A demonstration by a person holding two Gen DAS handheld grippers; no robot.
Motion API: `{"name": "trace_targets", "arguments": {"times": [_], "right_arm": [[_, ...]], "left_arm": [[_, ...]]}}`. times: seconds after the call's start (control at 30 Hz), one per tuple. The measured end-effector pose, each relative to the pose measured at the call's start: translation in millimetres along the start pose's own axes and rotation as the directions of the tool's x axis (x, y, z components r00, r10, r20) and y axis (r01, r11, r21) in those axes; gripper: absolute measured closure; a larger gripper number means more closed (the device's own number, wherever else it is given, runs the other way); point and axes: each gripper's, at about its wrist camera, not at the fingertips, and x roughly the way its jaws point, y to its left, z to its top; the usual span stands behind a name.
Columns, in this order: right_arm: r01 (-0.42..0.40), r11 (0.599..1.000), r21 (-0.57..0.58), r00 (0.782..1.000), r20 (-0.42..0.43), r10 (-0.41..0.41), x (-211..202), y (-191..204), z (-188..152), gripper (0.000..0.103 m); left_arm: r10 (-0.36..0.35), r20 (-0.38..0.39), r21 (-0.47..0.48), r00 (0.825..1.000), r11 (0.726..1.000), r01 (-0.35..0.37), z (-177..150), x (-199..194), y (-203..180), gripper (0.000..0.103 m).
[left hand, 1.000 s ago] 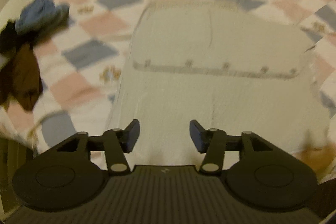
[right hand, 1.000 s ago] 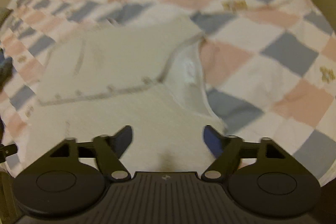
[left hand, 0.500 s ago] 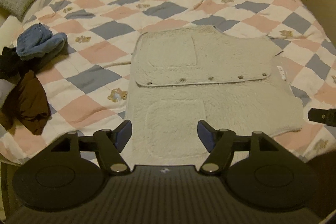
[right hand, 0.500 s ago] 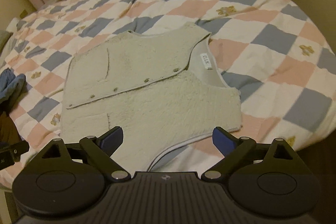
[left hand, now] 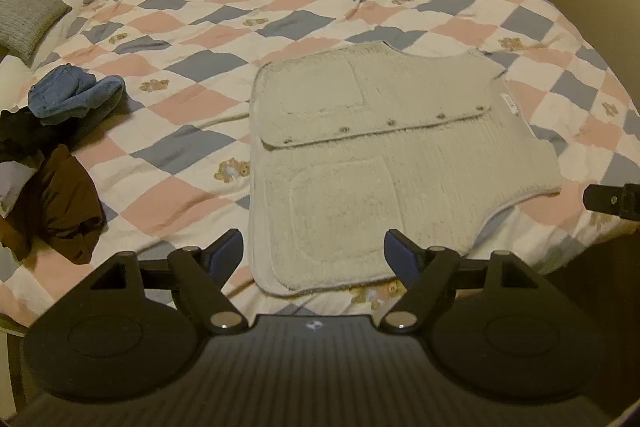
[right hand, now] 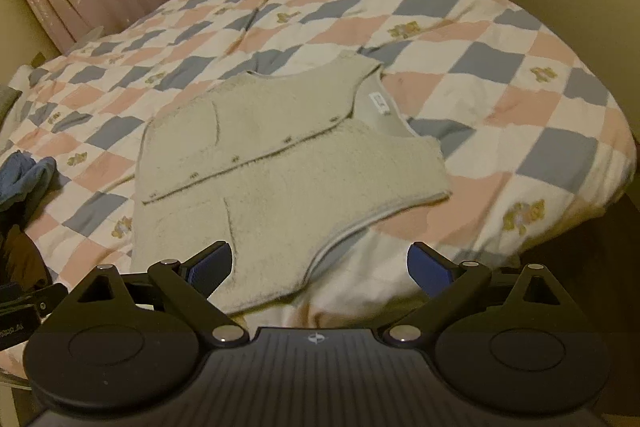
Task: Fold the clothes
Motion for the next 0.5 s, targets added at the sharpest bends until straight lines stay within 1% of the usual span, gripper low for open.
{"name": "trace_targets", "arguments": {"times": [0.17,0.27,0.37,0.5], "right_arm": [[0.028,1.000,0.005,1.000,0.000,-0.028,-7.5,-0.2,-17.8,0.006],[0.045,0.999,-0.002,0.999,-0.010,-0.045,-9.6,0.4,-28.9,0.005],[0.050,0.999,-0.007,0.999,-0.021,-0.050,-9.9,2.1,-38.0,0.005],[0.053,0.999,-0.012,0.998,-0.028,-0.053,-8.7,5.9,-41.6,0.005]], "left_arm": [[-0.008,-0.019,0.006,1.000,1.000,0.008,-20.4,-2.9,5.6,0.026],[-0.029,-0.052,-0.011,0.998,1.000,0.029,-32.9,-2.1,10.6,0.026],[-0.032,-0.056,-0.007,0.998,0.999,0.032,-36.8,-2.8,12.6,0.026],[-0.035,-0.062,-0.003,0.997,0.999,0.035,-41.9,-3.9,15.3,0.026]]}}
